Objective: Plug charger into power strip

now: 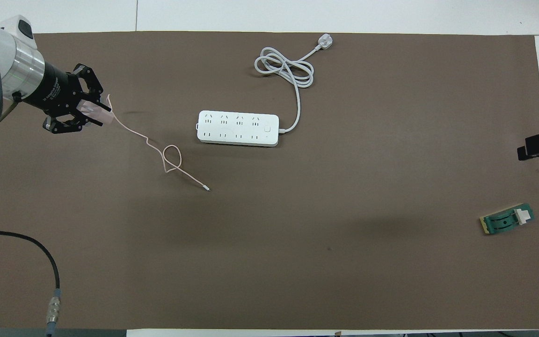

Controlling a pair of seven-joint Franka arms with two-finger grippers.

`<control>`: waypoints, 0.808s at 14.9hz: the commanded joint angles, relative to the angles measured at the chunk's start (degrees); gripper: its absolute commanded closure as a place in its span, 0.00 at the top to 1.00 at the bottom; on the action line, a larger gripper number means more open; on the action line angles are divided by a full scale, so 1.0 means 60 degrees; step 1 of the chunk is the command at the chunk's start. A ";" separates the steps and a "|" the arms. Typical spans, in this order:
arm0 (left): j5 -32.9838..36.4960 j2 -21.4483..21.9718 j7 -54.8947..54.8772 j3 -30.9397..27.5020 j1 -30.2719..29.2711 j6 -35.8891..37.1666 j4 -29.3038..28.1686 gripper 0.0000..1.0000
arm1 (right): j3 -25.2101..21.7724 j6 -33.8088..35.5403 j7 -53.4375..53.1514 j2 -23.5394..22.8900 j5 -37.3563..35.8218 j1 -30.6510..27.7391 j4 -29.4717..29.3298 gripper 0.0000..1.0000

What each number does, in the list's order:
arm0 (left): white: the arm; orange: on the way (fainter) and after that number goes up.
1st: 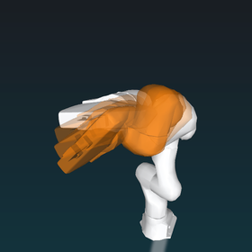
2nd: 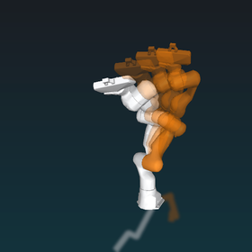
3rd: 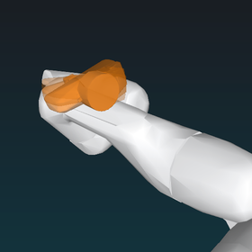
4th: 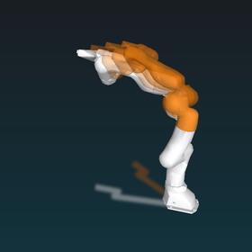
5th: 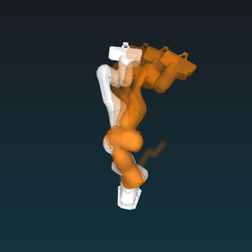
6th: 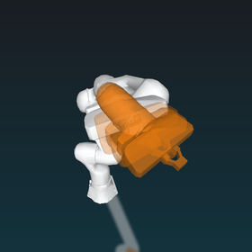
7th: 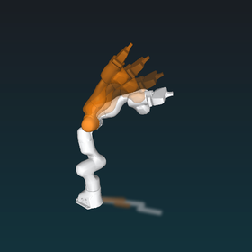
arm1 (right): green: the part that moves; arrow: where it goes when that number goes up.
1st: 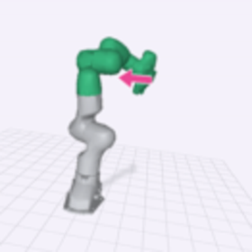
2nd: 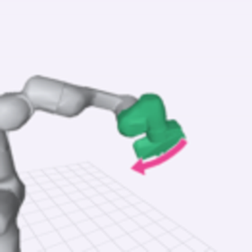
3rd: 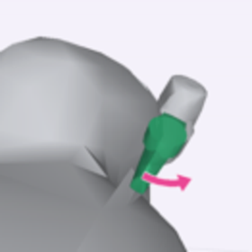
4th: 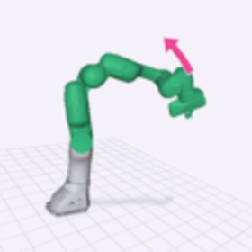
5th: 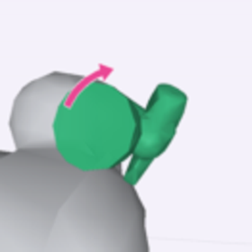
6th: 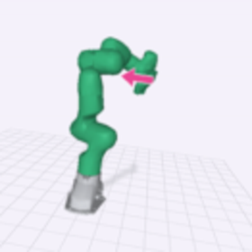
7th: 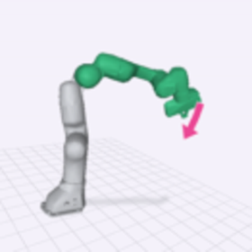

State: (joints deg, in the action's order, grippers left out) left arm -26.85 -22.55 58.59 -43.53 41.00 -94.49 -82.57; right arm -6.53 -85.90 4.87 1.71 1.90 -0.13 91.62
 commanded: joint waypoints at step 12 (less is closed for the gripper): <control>-0.0521 -0.0958 0.5617 -0.0026 0.2175 -0.3265 -0.1031 0.00 | 0.0019 0.0107 0.0140 0.0082 -0.0111 -0.0008 0.0023 1.00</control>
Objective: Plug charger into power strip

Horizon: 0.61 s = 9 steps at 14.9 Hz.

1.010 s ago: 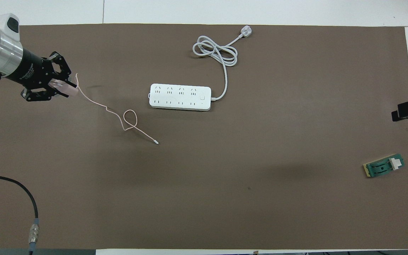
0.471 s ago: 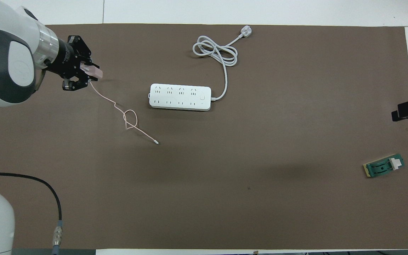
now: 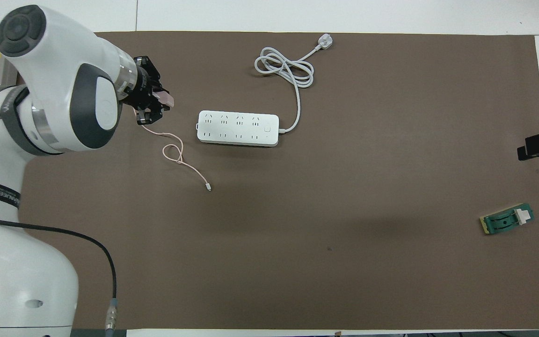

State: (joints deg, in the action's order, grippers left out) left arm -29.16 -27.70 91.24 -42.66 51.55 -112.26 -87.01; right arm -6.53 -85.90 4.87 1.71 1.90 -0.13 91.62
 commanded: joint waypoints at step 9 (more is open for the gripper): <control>-0.0062 -0.0964 0.0028 -0.0185 0.1545 -0.0640 -0.0864 0.00 | 0.0019 0.0107 0.0140 0.0096 -0.0111 -0.0008 0.0023 1.00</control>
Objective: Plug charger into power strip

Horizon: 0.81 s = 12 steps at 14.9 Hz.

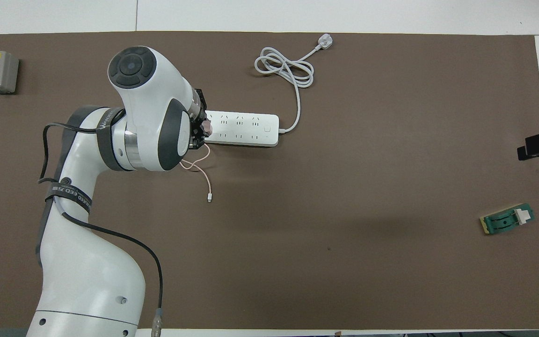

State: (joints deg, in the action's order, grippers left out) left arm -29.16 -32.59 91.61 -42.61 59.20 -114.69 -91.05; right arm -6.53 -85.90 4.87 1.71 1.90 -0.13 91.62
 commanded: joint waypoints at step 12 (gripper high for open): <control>-0.0033 -0.0384 -0.0430 -0.0178 0.0227 -0.0484 -0.0279 0.00 | 0.0019 0.0107 0.0140 0.0082 -0.0111 -0.0008 0.0023 1.00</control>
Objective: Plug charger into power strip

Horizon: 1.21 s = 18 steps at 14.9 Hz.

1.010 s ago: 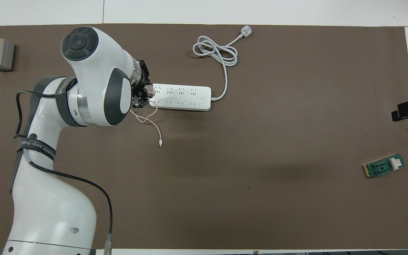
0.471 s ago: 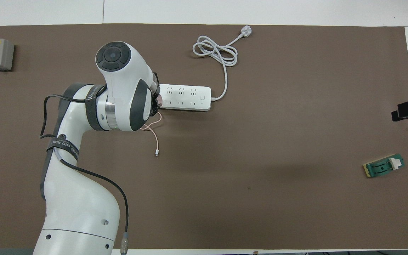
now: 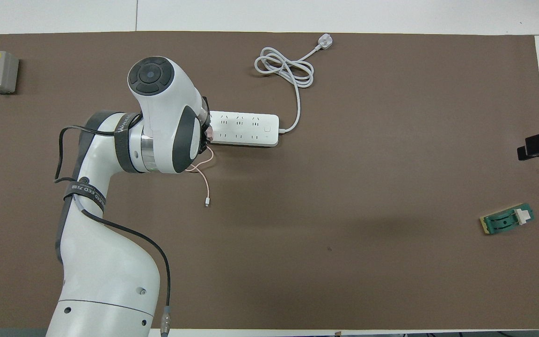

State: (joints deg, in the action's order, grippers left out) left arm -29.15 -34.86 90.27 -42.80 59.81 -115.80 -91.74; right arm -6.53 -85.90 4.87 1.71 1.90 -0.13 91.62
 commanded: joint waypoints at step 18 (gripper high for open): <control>-0.0137 0.0126 -0.0880 -0.0060 0.0050 -0.1251 -0.0705 0.00 | 0.0019 0.0107 0.0140 0.0082 -0.0111 -0.0008 0.0023 1.00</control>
State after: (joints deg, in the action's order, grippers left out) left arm -29.18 -34.73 86.76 -43.05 59.62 -121.58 -93.34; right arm -6.53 -85.90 4.87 1.71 1.90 -0.13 91.62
